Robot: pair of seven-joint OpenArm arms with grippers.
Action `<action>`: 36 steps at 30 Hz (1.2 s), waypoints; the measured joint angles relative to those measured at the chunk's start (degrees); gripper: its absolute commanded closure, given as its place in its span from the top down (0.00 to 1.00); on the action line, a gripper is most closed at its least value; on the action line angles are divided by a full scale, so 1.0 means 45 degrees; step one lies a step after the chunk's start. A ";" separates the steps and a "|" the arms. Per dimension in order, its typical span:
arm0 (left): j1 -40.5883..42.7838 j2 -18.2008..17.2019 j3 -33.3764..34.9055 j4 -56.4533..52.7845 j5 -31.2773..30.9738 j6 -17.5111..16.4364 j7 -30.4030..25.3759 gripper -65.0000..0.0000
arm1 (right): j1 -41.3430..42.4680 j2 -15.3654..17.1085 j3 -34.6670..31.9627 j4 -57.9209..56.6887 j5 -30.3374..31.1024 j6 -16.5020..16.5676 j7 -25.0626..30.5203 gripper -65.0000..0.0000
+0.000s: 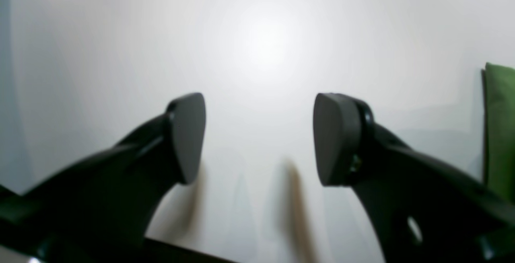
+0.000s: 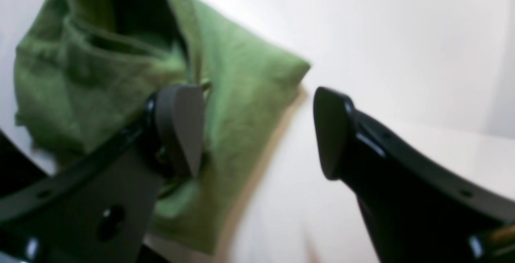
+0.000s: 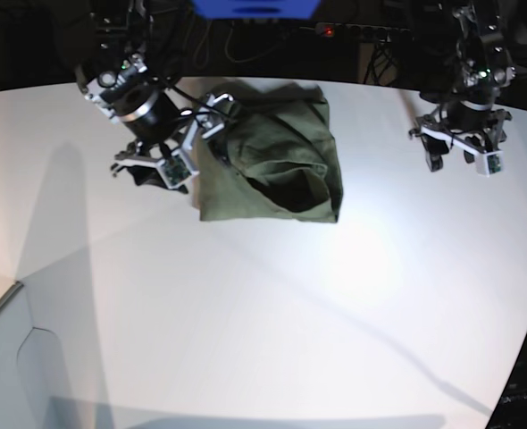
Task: Layout the t-shirt on the table in an organized manner, then fold the t-shirt properly
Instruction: 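Release the folded end and reposition the right gripper on the bundle, then grasp the folded bundle's edges with both grippers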
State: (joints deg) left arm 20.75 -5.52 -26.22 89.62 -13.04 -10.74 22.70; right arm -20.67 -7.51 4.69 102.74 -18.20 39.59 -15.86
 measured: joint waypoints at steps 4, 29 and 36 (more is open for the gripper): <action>-0.0005 -0.0005 0.0000 0.0000 0.0000 0.0000 -0.0005 0.62 | -0.0107 0.0010 -0.0588 -0.0996 -0.0102 -0.0019 -0.0049 0.66; 0.0000 -0.0709 -0.0019 0.0000 -0.2934 0.0039 0.1370 0.63 | 0.0369 0.0262 -0.2399 -0.0330 -0.0005 0.0005 -0.0019 0.66; -0.0010 -0.0903 0.0010 -0.0092 -0.2987 0.0015 0.1569 0.63 | 0.1224 0.0185 -0.1345 -0.2137 0.0015 0.0005 -0.0034 0.66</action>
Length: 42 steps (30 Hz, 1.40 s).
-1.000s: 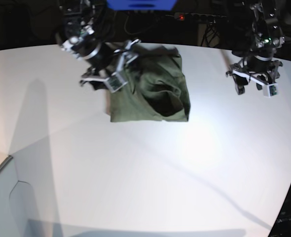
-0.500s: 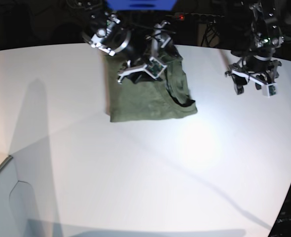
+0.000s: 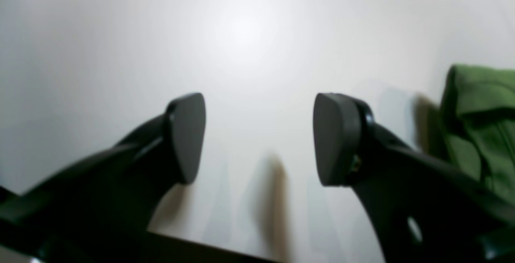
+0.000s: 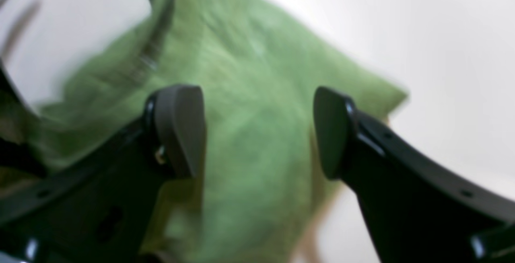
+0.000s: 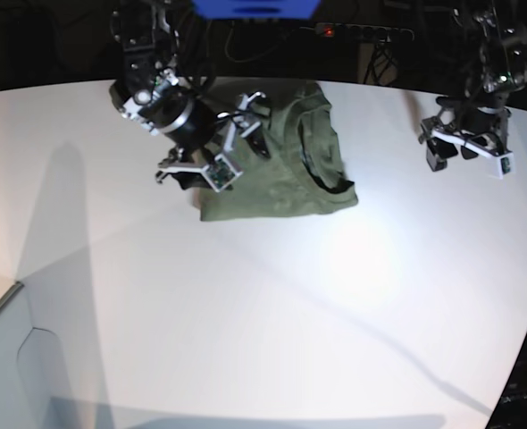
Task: Layout the t-shirt on the table in an organized manner, then fold the t-shirt properly
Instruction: 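Grasp the folded bundle's edges with both grippers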
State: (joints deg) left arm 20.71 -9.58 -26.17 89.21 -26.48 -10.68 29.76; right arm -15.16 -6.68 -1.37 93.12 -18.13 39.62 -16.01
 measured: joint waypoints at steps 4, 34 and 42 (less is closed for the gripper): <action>-0.0024 0.0005 0.0010 -0.0005 -0.0024 -0.0005 0.0102 0.63 | 0.0622 -0.0049 0.1190 -0.1137 -0.0049 0.0005 -0.0010 0.66; -0.0962 0.2011 0.4852 -0.0321 -0.0515 0.0117 0.1438 0.79 | 0.0544 -0.0442 0.3138 0.0782 -0.0024 -0.0005 -0.0010 0.66; -0.1685 0.1622 0.5299 -0.2157 -0.4095 0.0010 0.1229 0.79 | 0.0500 -0.0423 0.3123 0.0767 -0.0019 0.0000 -0.0015 0.66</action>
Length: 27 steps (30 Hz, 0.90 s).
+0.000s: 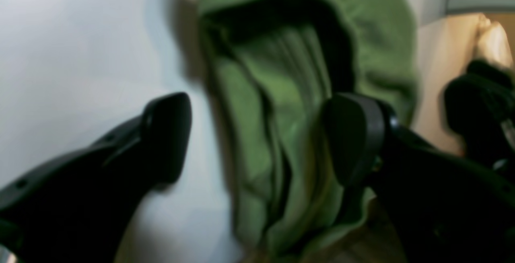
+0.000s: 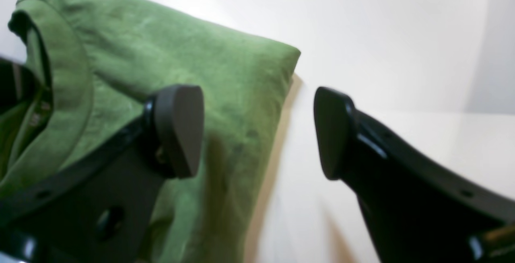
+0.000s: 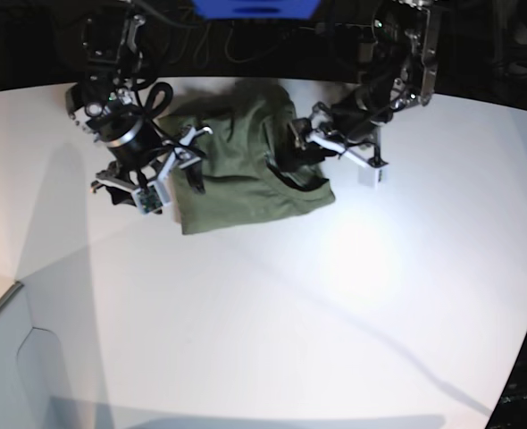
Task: Layout the t-shirt on the table in an organized manner, then fold the t-shirt properly
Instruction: 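Grasp the folded bundle's edges with both grippers, then drag the bundle with the left gripper and flatten it on the table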
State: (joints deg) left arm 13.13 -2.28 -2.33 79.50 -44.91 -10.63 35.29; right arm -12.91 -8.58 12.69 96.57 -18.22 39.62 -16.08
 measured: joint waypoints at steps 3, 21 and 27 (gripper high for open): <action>-0.0568 -0.0228 0.0495 -0.0787 -0.0724 -0.0189 0.0019 0.79 | -0.0024 -0.0015 -0.0029 -0.0019 -0.0010 0.0000 -0.0015 0.66; -0.2642 -0.0772 0.1705 -0.2934 -0.0845 -0.0107 0.0019 0.29 | 0.0034 -0.0010 -0.0049 -0.0019 0.0000 0.0000 -0.0005 0.66; -0.4469 -0.1622 0.4779 -0.3895 -0.0816 -0.0044 -0.0005 0.00 | 0.0000 -0.0015 0.0015 -0.0019 0.0000 -0.0005 0.0005 0.66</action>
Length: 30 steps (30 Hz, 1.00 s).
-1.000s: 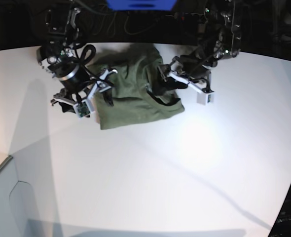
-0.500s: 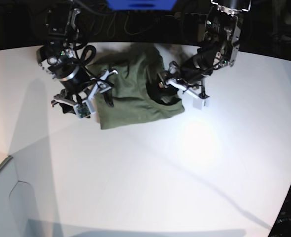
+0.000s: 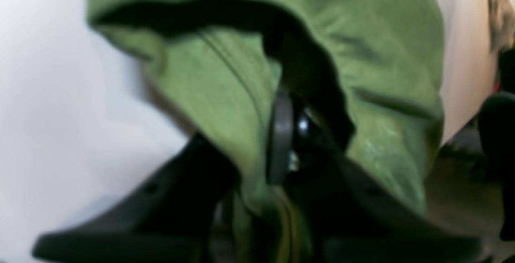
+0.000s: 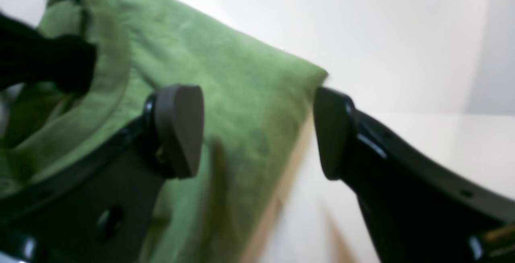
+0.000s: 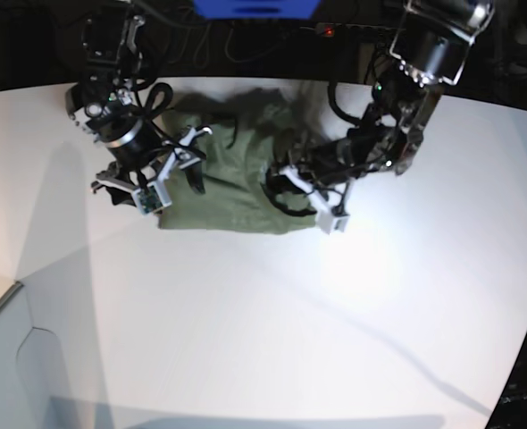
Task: Layout the t-shirt on the table in an organized manner, then fold the t-shirt properly
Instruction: 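Drag the bundle with the left gripper and flatten it on the table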
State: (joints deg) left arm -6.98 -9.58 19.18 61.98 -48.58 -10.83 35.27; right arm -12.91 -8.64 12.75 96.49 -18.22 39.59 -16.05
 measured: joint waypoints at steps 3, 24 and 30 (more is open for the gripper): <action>-0.1379 -0.0097 0.1729 -0.0903 -0.0039 -0.0029 0.0063 0.00 | -0.0063 0.0000 0.0000 0.0015 -0.0010 0.0005 -0.0015 0.66; -0.5396 0.1860 0.7990 -0.2108 0.8480 -0.3036 -0.0563 0.00 | 0.0437 -0.0068 0.5809 0.0058 0.0005 0.0005 0.0049 0.66; -0.5338 0.2511 0.8014 -0.2123 1.1259 -0.3551 -0.0534 0.01 | 0.0355 -0.0131 0.6154 0.0058 0.0000 0.0000 0.0039 0.66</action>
State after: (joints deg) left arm -31.00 1.72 55.24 52.42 2.09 -26.81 32.86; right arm -11.31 -9.23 40.45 96.75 -18.22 39.59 -15.88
